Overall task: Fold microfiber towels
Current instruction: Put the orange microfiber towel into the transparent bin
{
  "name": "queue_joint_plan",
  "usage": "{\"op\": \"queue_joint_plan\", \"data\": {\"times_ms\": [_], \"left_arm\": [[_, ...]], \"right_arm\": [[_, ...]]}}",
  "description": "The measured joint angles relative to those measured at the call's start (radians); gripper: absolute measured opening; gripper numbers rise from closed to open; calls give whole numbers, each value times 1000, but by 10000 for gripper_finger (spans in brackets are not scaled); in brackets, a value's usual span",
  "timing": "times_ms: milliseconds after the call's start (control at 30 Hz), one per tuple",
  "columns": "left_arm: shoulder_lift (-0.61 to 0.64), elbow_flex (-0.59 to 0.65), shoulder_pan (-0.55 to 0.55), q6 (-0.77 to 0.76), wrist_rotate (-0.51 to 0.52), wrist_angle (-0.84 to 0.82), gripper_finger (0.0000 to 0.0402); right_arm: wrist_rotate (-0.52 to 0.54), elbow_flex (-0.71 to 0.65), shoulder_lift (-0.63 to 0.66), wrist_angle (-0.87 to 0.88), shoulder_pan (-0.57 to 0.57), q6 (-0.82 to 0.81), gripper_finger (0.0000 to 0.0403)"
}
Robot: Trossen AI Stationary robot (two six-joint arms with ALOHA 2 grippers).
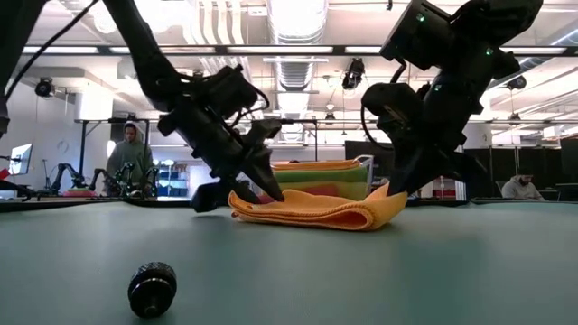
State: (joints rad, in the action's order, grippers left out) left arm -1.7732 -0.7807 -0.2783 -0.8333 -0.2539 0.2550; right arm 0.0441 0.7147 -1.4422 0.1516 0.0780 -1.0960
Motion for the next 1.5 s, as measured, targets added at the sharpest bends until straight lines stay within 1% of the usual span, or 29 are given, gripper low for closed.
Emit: {"op": "queue_joint_plan", "data": {"times_ms": [200,367,433,533,700,767,1000,1067,1300,1433,1500], "left_arm": [[-62,-40,5,-1,-8,10,145],[-64,-44,18,1,-1,8,145],[-62,-43,21,6,3,7,138],[-62,-40,23,11,9,6,110],[-65,-36,25,26,7,13,27],[-66,-36,26,41,3,21,8],[-49,-37,29,19,-11,26,3],[-27,-36,32,-7,-21,29,2],[65,-36,31,-2,-5,35,2],[113,-42,31,-8,-1,34,1],[134,-46,31,-25,17,35,1]], "right_arm": [[0,0,0,0,0,15,9],[-1,0,0,1,0,32,9],[-1,0,0,1,0,37,9],[-1,0,0,1,-2,41,9],[0,0,0,0,-7,41,9],[0,0,0,0,-7,41,9],[0,16,19,-2,-6,46,9],[0,41,30,-6,-6,72,9],[19,110,91,3,-16,217,8],[35,123,149,7,-50,266,8],[35,130,179,12,-76,291,8]]}}
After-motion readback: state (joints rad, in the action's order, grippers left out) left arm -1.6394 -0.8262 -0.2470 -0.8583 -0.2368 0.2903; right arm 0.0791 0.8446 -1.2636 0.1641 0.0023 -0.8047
